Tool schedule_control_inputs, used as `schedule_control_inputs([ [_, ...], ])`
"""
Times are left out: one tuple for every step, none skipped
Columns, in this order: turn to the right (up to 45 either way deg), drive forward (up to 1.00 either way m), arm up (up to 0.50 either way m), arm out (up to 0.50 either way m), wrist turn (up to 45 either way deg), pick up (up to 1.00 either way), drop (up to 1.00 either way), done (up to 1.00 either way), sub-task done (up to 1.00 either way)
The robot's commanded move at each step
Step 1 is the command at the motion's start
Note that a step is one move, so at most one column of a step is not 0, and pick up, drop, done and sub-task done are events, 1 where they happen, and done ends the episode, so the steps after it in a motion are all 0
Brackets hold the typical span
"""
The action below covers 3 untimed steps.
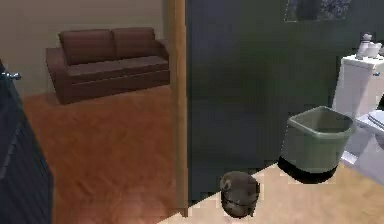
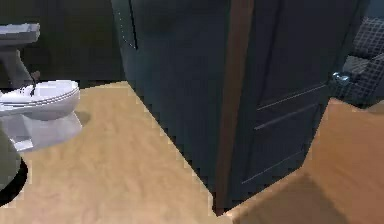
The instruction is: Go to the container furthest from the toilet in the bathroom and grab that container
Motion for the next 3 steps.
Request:
schedule_control_inputs([
  [45.0,0.0,0.0,0.0,0.0,0.0,0.0,0.0,0.0],
  [15.0,0.0,0.0,0.0,0.0,0.0,0.0,0.0,0.0],
  [0.0,0.45,0.0,0.0,0.0,0.0,0.0,0.0,0.0],
])
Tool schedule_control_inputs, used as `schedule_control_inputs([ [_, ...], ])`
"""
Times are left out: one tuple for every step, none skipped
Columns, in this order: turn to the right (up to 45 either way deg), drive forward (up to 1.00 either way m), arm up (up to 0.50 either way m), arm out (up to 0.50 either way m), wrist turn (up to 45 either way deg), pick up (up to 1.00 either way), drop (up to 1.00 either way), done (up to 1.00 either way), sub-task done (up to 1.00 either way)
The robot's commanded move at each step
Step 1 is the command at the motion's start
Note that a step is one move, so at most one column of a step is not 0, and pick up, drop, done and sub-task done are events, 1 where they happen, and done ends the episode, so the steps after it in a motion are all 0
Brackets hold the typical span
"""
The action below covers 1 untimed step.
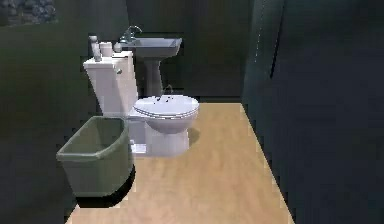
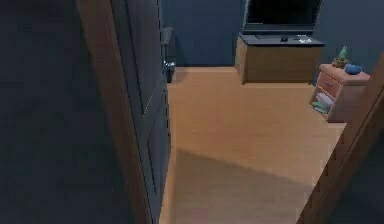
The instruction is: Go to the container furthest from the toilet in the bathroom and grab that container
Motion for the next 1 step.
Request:
schedule_control_inputs([
  [-45.0,0.0,0.0,0.0,0.0,0.0,0.0,0.0,0.0],
])
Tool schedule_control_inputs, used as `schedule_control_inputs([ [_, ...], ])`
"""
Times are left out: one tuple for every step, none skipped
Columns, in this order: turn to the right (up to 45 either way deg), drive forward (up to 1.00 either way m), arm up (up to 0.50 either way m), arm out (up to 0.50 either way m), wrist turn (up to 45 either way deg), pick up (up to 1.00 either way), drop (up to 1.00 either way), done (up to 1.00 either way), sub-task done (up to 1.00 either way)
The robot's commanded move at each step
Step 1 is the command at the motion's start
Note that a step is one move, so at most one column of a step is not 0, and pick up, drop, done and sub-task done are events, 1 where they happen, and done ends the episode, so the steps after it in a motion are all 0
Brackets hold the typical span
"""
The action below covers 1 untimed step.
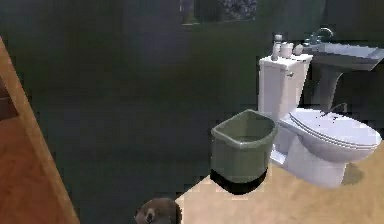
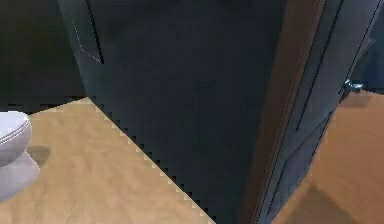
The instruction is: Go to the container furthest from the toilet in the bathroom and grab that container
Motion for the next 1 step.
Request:
schedule_control_inputs([
  [33.0,0.0,0.0,0.0,0.0,0.0,0.0,0.0,0.0],
])
